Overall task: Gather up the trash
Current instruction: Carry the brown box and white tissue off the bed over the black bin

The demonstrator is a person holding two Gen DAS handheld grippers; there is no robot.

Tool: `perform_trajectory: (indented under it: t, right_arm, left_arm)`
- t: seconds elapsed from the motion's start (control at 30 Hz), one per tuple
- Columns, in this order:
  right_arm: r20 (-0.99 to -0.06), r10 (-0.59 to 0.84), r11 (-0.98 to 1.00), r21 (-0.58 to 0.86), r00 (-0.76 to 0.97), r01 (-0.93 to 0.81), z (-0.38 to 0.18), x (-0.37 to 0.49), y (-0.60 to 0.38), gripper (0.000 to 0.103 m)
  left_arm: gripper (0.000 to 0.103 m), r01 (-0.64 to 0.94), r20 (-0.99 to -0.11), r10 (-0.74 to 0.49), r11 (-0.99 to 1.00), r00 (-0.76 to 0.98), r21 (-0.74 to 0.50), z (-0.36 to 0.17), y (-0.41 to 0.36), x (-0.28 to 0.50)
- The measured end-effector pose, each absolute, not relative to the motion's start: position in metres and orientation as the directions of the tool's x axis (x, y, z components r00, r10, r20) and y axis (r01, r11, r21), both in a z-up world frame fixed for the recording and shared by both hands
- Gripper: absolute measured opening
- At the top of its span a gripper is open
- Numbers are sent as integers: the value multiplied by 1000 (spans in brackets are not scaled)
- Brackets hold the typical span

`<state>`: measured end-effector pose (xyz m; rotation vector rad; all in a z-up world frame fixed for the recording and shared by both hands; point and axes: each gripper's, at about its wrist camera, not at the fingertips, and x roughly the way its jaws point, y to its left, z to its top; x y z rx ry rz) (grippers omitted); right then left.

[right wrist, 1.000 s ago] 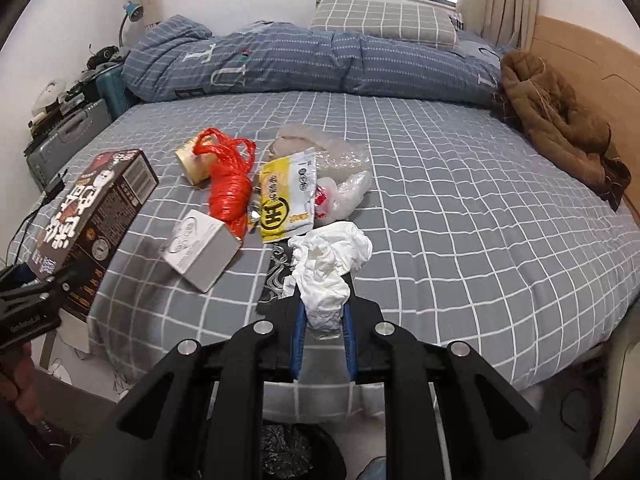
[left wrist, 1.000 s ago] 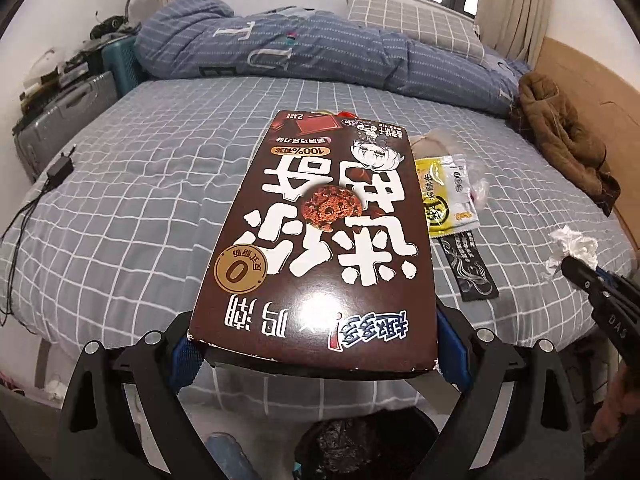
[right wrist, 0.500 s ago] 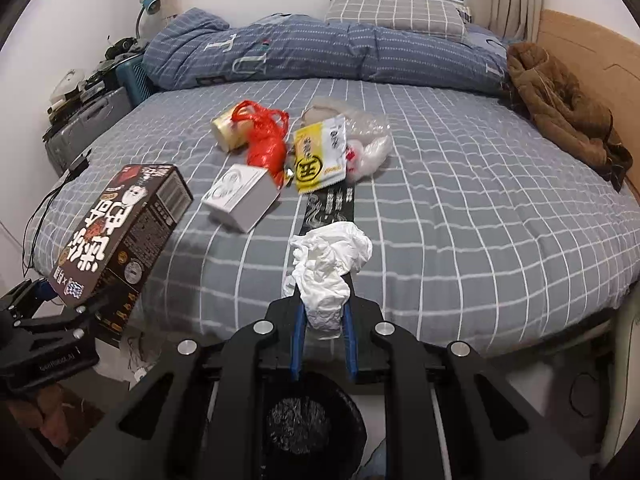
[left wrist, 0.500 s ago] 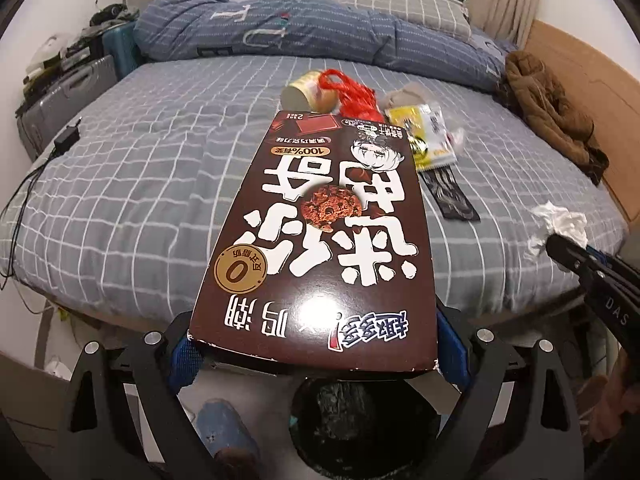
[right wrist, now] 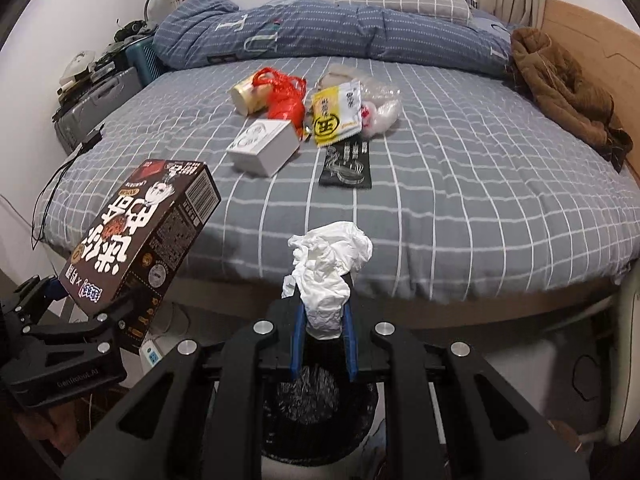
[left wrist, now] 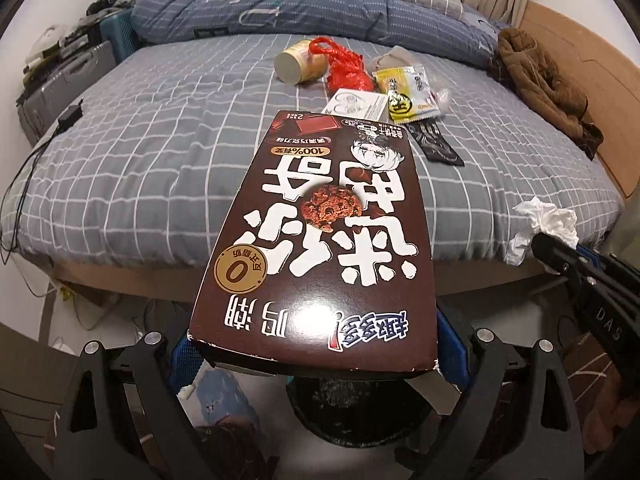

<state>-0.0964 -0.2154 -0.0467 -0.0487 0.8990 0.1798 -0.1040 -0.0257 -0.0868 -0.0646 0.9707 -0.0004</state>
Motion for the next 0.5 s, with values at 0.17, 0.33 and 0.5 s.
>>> perform_trajectory:
  t: [0.17, 0.33, 0.5]
  right_arm:
    - [-797, 135, 981, 24, 589, -192, -55, -112, -210, 15]
    - [-812, 136, 980, 25, 568, -199, -64, -124, -208, 15]
    - [-831, 134, 980, 30, 540, -198, -77, -133, -207, 15]
  left_arm:
    - [90, -32, -847, -23, 998, 531, -47, -96, -28, -118]
    - [90, -38, -865, -25, 998, 501, -50, -107, -28, -131]
    - [90, -46, -884, -25, 998, 468, -52, -120, -25, -140]
